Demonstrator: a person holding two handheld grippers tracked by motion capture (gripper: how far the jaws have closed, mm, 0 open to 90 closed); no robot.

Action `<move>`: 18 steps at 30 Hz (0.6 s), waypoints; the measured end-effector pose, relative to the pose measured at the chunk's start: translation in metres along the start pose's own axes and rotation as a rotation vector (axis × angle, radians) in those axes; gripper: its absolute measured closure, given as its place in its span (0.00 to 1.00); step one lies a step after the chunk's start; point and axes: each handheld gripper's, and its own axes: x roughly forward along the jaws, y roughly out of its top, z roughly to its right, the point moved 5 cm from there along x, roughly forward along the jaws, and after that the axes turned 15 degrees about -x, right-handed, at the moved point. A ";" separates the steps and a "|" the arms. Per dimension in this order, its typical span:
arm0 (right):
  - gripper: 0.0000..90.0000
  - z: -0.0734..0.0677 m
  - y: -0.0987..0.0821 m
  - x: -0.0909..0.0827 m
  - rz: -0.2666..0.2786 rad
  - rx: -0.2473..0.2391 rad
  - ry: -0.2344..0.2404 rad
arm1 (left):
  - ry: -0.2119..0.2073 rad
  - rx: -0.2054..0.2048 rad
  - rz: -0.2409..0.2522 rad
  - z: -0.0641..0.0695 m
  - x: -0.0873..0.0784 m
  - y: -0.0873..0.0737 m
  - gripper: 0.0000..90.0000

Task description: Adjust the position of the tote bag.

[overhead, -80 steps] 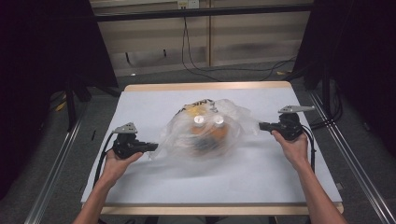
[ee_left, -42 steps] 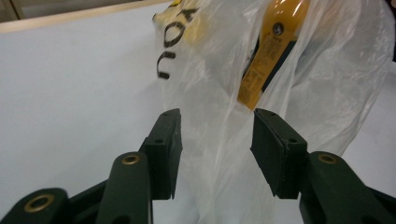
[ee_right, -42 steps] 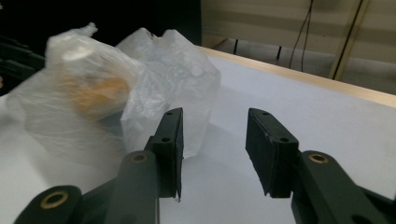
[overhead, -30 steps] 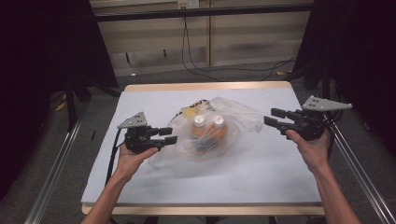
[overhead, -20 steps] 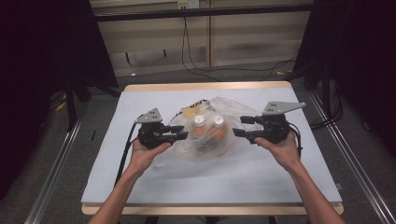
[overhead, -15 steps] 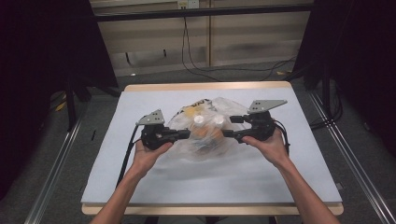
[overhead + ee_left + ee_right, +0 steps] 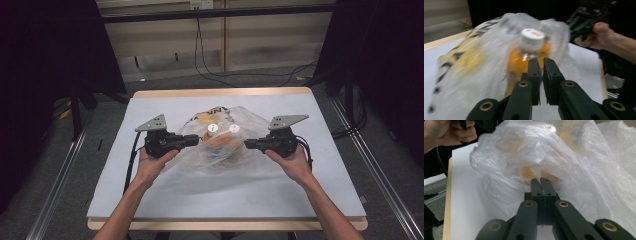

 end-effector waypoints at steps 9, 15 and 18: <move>1.00 0.012 -0.030 0.011 -0.073 0.039 -0.016 | 0.188 -0.023 -0.206 -0.042 0.031 -0.039 0.86; 1.00 0.018 -0.054 0.020 -0.137 0.074 -0.014 | 0.225 0.014 -0.305 -0.050 0.041 -0.054 0.83; 1.00 0.021 -0.065 0.019 -0.157 0.091 -0.021 | 0.238 0.016 -0.317 -0.053 0.041 -0.056 0.83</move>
